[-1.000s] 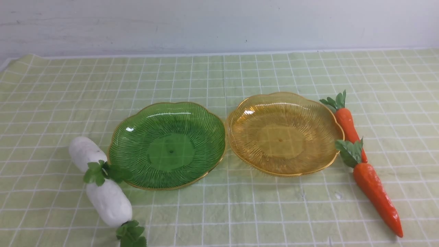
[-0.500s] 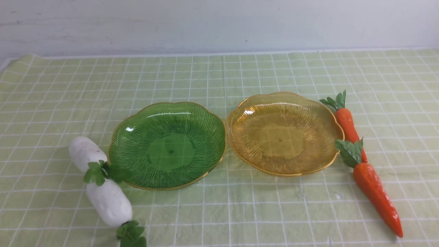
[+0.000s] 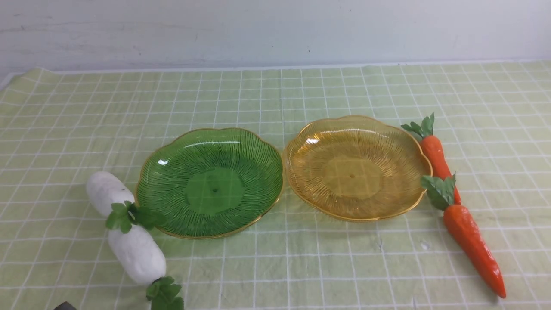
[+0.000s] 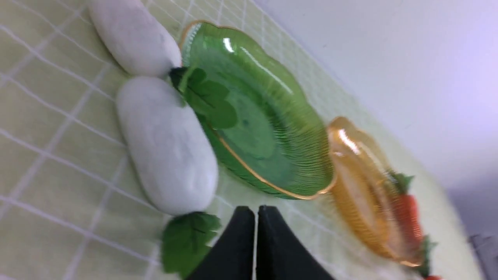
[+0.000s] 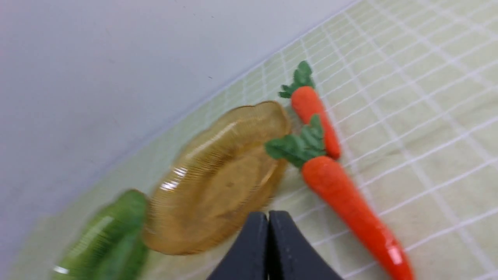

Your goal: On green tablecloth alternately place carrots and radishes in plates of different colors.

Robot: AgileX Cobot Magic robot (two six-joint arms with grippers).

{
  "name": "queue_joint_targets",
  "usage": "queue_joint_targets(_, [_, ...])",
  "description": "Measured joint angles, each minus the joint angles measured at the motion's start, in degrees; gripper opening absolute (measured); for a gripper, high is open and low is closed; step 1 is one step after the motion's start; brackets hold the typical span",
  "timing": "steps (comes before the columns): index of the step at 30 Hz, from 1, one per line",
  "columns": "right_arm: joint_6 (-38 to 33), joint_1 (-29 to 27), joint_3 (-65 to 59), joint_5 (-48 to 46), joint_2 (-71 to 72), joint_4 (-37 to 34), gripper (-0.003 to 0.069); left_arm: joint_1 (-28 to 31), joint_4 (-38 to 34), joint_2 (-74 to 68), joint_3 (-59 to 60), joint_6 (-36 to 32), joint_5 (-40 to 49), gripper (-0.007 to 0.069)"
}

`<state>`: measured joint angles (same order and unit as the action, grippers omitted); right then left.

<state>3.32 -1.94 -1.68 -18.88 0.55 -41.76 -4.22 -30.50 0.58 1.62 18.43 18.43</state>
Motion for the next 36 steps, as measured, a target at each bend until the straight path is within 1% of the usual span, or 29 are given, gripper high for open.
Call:
queue_joint_targets(2, [0.1,0.0,0.0,1.0,0.0,-4.2,-0.0015,0.0,-3.5,0.0,0.0,0.0,-0.9,-0.0008])
queue_joint_targets(5, [-1.6,0.0,0.0,3.0,0.0,-7.4,-0.0015,0.0,-6.5,0.0,0.0,-1.7,-3.2,-0.0008])
queue_joint_targets(8, [-4.6,0.0,0.3,3.4,0.0,-8.0,-0.0015,0.0,-9.0,0.0,0.0,-2.1,-3.1,-0.0008])
queue_joint_targets(10, [-7.4,0.0,2.2,3.2,0.0,-7.8,-0.0015,0.0,-10.5,0.0,-1.3,-2.1,-0.4,-0.0008])
queue_joint_targets(12, [-12.4,0.0,7.4,3.1,-0.3,-5.8,-0.0015,0.0,-10.8,0.0,-4.9,-2.1,3.7,-0.0008])
queue_joint_targets(14, [-15.9,0.0,11.4,2.3,-2.1,-3.2,-0.0015,0.0,-9.9,-1.4,-8.6,-2.2,7.9,-0.0008])
queue_joint_targets(18, [-18.8,0.0,18.6,-2.2,-10.4,3.3,-0.0013,0.0,-4.8,-8.7,-15.3,-2.7,15.9,-0.0008])
queue_joint_targets(20, [-19.1,0.0,22.2,-7.4,-17.0,8.6,-0.0013,0.0,-1.6,-13.3,-17.9,-3.6,20.6,-0.0008])
queue_joint_targets(21, [-19.1,0.0,23.2,-9.2,-21.0,10.1,-0.0012,0.0,0.4,-15.7,-19.7,-4.4,23.2,-0.0008])
queue_joint_targets(22, [-18.9,0.0,26.1,-14.8,-26.7,14.5,-0.0012,0.0,2.7,-20.6,-22.2,-6.5,27.8,-0.0008])
queue_joint_targets(23, [-18.9,0.0,27.8,-18.5,-31.6,17.1,-0.0012,0.0,4.5,-24.1,-23.9,-8.7,31.1,-0.0008])
queue_joint_targets(26, [-18.9,0.0,32.7,-24.3,-41.4,21.0,-0.0011,0.0,6.0,-31.9,-26.7,-14.6,34.5,-0.0007])
queue_joint_targets(27, [-18.9,0.0,33.9,-25.2,-43.8,21.6,-0.0011,0.0,6.1,-33.7,-27.4,-16.4,34.8,-0.0006])
queue_joint_targets(28, [-18.9,0.0,34.5,-25.7,-44.9,22.0,-0.001,0.0,6.1,-34.1,-27.4,-16.4,34.8,-0.0006])
queue_joint_targets(29, [-18.9,0.0,36.9,-26.3,-49.5,22.3,-0.0007,0.0,6.1,-37.5,-28.1,-18.8,35.1,-0.0006])
queue_joint_targets(33, [-18.9,0.0,40.6,-27.0,-57.6,23.3,0.0011,0.0,6.3,-42.2,-28.2,-19.9,35.3,0.0])
queue_joint_targets(35, [-19.5,0.0,42.6,-27.9,-61.9,23.5,0.0031,0.0,6.5,-44.1,-28.2,-20.2,35.4,0.0008])
queue_joint_targets(36, [-20.3,0.0,43.9,-28.6,-65.3,23.5,0.0052,0.0,6.5,-44.9,-28.2,-20.4,35.4,0.0016])
